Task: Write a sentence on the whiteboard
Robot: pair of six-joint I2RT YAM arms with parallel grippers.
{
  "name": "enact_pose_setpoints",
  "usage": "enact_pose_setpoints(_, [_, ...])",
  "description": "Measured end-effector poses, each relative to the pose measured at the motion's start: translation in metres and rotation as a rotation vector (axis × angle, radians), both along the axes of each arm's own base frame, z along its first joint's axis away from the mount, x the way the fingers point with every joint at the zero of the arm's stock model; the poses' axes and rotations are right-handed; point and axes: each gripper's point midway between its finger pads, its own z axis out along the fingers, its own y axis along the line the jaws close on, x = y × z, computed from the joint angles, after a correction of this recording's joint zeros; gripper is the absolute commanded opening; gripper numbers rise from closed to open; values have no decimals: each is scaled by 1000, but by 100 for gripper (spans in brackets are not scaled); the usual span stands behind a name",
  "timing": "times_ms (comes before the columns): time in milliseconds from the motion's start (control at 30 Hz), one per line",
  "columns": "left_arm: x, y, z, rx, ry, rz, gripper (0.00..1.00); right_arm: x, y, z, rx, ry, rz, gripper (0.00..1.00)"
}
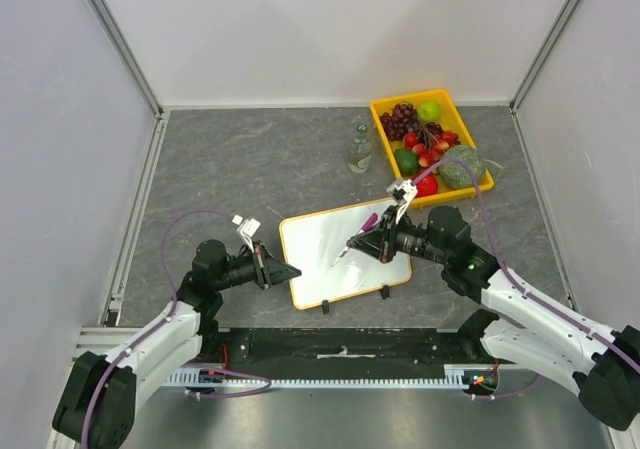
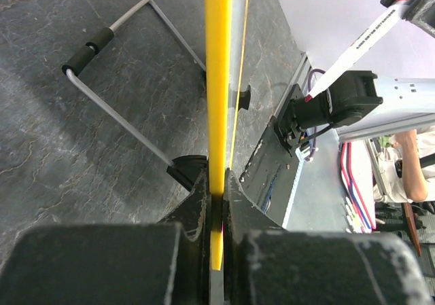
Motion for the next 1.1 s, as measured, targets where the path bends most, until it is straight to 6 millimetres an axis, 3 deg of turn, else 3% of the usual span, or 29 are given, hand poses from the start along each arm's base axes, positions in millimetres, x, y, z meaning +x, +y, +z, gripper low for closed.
enact_pose_setpoints(233, [0,6,-1,18,10,53,32,-1,-3,3,0,-9,-7,0])
enact_pose_setpoints(467, [1,16,-8,50,37,128,67,0,-4,2,-8,-17,-12,0])
enact_pose_setpoints(533, [2,18,-10,56,42,146,72,0,-4,1,-13,-22,-15,0])
enact_pose_setpoints(900, [8,30,-35,139,133,241,79,1,-7,-7,-64,-28,-36,0])
enact_pose_setpoints(1100, [16,29,-25,144,120,255,81,-2,0,-8,-79,-36,-21,0])
